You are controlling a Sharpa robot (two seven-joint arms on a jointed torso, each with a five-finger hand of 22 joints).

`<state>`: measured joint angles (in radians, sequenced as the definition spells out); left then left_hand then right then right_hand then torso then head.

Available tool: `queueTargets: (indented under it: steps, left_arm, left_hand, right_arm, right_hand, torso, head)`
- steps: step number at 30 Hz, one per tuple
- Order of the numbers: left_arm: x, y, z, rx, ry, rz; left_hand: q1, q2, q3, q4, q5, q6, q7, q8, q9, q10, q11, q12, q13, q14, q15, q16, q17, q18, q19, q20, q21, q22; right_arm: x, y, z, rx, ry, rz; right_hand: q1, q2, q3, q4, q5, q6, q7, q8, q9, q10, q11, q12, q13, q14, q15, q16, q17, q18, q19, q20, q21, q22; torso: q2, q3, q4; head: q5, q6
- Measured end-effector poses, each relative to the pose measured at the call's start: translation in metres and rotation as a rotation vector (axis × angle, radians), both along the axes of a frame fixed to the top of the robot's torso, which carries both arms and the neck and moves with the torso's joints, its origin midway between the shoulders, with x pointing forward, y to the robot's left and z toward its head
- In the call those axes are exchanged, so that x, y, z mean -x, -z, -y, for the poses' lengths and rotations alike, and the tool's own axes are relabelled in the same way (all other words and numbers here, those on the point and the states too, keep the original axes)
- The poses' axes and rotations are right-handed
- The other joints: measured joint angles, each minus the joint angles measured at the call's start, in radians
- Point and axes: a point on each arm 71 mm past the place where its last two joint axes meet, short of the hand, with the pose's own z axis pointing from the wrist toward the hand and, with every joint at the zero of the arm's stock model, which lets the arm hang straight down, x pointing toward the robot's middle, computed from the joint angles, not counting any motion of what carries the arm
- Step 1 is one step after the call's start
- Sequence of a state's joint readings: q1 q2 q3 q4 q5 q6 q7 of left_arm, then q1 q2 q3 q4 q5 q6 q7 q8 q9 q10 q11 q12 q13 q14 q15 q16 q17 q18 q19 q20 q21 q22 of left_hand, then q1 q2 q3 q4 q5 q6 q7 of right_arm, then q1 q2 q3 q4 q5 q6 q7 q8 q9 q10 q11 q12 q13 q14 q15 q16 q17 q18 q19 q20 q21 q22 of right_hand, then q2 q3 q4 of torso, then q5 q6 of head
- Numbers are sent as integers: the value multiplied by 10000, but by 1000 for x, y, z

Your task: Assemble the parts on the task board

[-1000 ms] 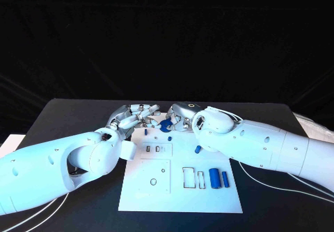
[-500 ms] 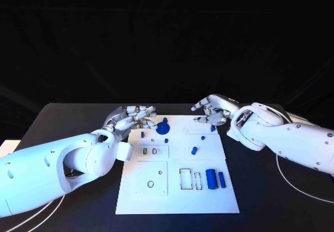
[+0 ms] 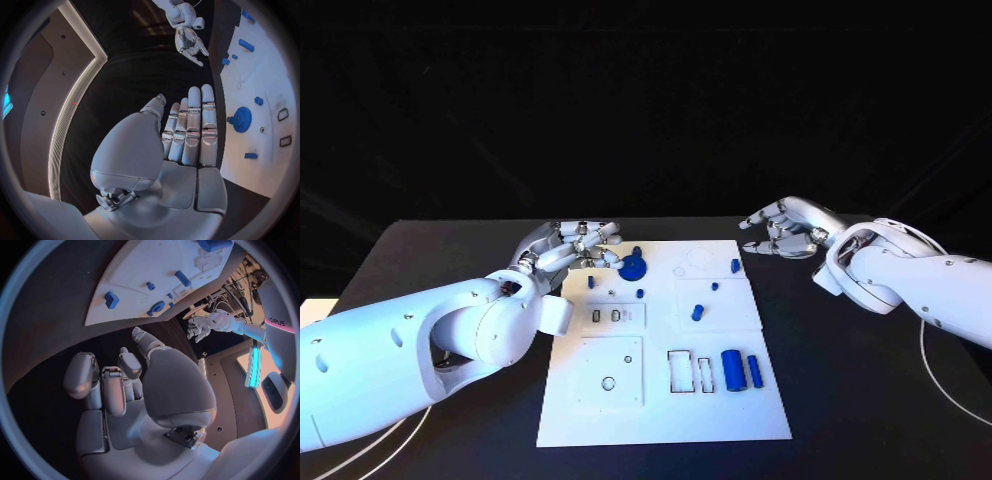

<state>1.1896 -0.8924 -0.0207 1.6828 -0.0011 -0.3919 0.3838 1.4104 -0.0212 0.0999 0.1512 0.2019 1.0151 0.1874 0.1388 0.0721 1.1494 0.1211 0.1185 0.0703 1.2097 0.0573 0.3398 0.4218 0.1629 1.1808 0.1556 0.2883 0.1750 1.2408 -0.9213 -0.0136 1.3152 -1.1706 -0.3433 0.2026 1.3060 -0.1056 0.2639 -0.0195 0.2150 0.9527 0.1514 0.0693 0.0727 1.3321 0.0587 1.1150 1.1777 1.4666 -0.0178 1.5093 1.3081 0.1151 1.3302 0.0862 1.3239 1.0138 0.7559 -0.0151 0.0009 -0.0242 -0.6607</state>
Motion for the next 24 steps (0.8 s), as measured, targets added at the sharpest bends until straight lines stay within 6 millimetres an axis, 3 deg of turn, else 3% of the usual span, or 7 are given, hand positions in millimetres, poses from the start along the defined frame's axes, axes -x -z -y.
queueTargets:
  steps: [10,24]
  left_arm:
    - [-1,2,0,-27,7,-1]
    - [-1,2,1,-28,26,-3]
  left_hand:
    - [0,0,27,-27,0,-1,0,0,-3,-1,0,0,1,0,0,-61,0,0,0,0,0,-10]
    - [0,0,27,-27,0,-1,0,0,-2,-2,1,-61,-7,1,1,-61,0,0,1,0,1,-9]
  right_arm:
    - [-4,23,2,73,39,-511]
    - [-9,40,-5,258,-51,-928]
  right_hand:
    - [0,0,-42,-41,76,0,0,0,-1,0,0,0,-15,0,0,0,-1,0,0,0,-38,-19]
    - [0,0,-101,-39,-26,-1,0,0,-3,0,0,-39,-30,0,0,0,-3,1,-35,35,-38,-69]
  torso:
    - [6,-19,32]
    - [6,-35,23]
  head:
    - [-15,-36]
    - [55,-84]
